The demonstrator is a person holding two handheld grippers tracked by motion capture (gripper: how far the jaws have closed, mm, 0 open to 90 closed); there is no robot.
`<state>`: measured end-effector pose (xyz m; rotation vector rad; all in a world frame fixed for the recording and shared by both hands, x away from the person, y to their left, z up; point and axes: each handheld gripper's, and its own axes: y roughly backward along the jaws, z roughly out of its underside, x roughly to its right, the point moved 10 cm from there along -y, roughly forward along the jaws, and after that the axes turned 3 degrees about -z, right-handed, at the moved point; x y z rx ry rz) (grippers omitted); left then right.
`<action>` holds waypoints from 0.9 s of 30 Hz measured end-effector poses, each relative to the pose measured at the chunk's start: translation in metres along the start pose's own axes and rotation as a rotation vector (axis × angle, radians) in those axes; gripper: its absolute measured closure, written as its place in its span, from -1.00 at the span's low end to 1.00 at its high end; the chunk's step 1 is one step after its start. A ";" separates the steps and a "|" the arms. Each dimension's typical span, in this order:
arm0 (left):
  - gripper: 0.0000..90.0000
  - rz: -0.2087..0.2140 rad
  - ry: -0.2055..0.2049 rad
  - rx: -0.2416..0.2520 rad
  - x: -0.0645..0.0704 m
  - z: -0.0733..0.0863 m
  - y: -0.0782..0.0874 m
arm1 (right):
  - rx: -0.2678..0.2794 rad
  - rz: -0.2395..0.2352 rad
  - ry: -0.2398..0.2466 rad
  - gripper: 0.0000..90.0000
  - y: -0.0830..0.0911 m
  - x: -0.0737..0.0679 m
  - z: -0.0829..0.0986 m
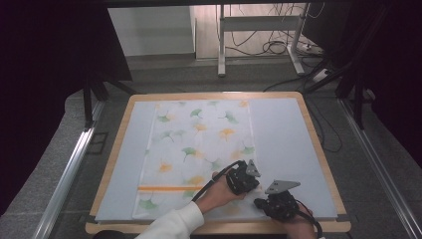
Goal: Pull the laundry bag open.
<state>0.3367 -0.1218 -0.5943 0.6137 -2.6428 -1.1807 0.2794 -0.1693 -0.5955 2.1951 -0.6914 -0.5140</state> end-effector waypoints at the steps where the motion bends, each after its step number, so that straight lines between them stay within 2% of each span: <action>1: 0.98 0.001 0.005 -0.008 0.000 0.000 -0.001 | 0.000 0.001 0.001 0.93 0.000 0.000 0.000; 12: 1.00 -0.021 -0.011 -0.014 0.002 0.000 -0.001 | -0.002 0.003 0.001 0.93 0.000 0.001 -0.001; 16: 1.00 -0.024 -0.020 -0.007 0.001 0.000 -0.001 | 0.009 0.035 -0.016 0.93 0.001 0.008 -0.004; 18: 1.00 -0.027 -0.026 -0.004 0.001 0.000 -0.001 | 0.026 0.056 -0.040 0.93 0.001 0.018 -0.009; 20: 1.00 -0.029 -0.025 0.000 0.001 0.000 -0.001 | 0.023 0.059 -0.056 0.93 0.001 0.021 -0.009; 21: 1.00 -0.031 -0.021 0.002 0.002 0.000 -0.001 | 0.025 0.049 -0.085 0.97 -0.002 0.025 -0.010; 26: 1.00 -0.037 -0.031 0.002 0.002 0.001 -0.001 | 0.024 0.031 -0.122 0.98 -0.003 0.027 -0.010; 27: 1.00 -0.046 -0.044 -0.006 0.002 0.001 0.000 | 0.029 0.019 -0.146 0.99 -0.003 0.027 -0.010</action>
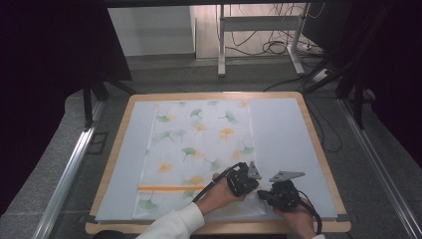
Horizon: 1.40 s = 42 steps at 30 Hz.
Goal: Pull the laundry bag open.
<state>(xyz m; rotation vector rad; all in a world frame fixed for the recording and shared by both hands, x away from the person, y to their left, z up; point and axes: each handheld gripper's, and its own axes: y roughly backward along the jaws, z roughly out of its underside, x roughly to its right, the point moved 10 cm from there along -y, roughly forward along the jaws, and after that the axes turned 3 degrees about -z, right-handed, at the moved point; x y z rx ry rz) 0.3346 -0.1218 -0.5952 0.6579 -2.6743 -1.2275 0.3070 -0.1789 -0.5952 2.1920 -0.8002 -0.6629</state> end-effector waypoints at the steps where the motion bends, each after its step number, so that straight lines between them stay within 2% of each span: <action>1: 1.00 -0.006 -0.004 0.001 0.000 0.000 0.000 | 0.000 -0.004 -0.003 0.99 0.000 0.001 0.000; 6: 1.00 -0.009 -0.027 -0.011 -0.001 0.003 0.003 | -0.001 -0.010 -0.007 0.99 0.000 0.001 0.000; 15: 1.00 -0.008 -0.020 -0.008 -0.001 0.005 0.004 | -0.001 -0.017 -0.015 0.99 0.000 0.001 0.000; 30: 1.00 -0.026 -0.040 -0.031 -0.004 0.011 0.009 | 0.000 -0.015 -0.022 0.99 0.000 0.002 0.000; 42: 1.00 -0.026 -0.025 -0.029 -0.007 0.016 0.012 | 0.001 -0.018 -0.022 0.99 0.000 0.002 0.000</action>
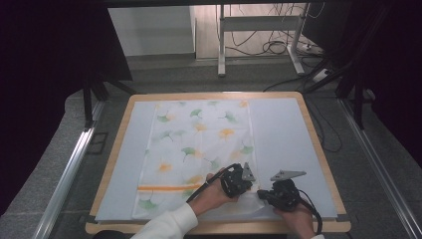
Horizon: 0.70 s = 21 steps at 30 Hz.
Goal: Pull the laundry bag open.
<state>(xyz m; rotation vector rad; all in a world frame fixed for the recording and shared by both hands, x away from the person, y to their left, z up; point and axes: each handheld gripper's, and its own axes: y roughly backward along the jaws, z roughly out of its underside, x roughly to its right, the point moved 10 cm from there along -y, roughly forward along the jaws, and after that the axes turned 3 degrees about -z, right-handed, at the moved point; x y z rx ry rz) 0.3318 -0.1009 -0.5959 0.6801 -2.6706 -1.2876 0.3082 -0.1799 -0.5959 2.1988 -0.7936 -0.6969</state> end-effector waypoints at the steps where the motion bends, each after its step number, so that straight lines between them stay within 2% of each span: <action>1: 1.00 0.000 0.004 0.000 0.000 0.001 0.000 | 0.000 -0.001 -0.002 0.99 0.000 0.000 0.000; 21: 1.00 -0.002 0.033 -0.008 -0.011 0.020 0.013 | 0.001 -0.005 -0.010 0.99 0.000 0.000 0.000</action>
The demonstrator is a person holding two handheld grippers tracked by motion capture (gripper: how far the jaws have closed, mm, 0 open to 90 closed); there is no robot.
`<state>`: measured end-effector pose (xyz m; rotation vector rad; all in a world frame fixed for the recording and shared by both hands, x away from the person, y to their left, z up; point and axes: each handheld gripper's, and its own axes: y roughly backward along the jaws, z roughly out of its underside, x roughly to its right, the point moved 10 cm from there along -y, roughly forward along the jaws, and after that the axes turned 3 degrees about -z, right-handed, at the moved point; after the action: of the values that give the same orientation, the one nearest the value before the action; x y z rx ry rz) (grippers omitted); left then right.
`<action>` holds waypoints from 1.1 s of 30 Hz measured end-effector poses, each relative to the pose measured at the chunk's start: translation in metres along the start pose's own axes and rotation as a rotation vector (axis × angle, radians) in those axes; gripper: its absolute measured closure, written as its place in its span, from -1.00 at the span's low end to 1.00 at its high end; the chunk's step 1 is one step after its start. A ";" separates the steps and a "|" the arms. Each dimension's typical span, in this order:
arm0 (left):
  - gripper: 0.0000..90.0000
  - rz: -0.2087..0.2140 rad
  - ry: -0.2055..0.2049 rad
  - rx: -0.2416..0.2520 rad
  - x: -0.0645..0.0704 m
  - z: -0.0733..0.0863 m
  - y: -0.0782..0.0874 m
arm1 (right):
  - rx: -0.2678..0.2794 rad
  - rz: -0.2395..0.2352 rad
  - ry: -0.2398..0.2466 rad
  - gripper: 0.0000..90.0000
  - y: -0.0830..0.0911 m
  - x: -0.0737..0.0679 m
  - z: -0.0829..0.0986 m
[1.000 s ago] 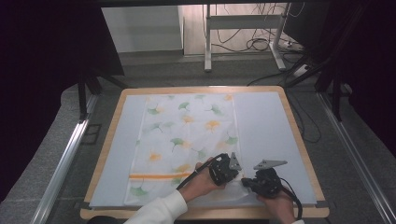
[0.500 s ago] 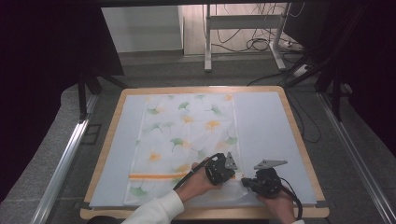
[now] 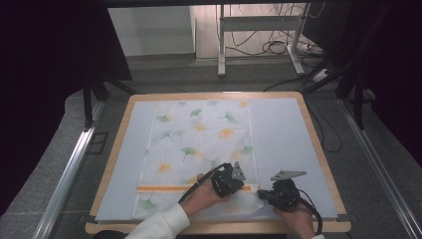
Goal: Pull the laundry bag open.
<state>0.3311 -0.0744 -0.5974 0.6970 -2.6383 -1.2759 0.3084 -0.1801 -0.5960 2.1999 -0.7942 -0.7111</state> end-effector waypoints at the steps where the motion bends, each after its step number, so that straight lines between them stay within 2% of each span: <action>1: 1.00 -0.002 0.001 -0.002 -0.001 0.002 0.001 | 0.000 0.000 0.000 0.99 0.000 0.000 0.000; 6: 1.00 -0.014 -0.005 -0.004 -0.003 0.007 0.005 | 0.002 -0.003 -0.001 0.99 0.000 0.000 0.000; 12: 1.00 -0.012 0.007 0.000 -0.005 0.011 0.008 | 0.002 -0.003 -0.004 0.99 0.000 0.001 0.000; 33: 1.00 -0.007 0.069 -0.001 -0.013 0.025 0.017 | -0.001 -0.011 -0.008 0.99 0.000 0.001 0.000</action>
<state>0.3288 -0.0415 -0.5990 0.7370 -2.5828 -1.2320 0.3088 -0.1811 -0.5962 2.2038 -0.7864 -0.7259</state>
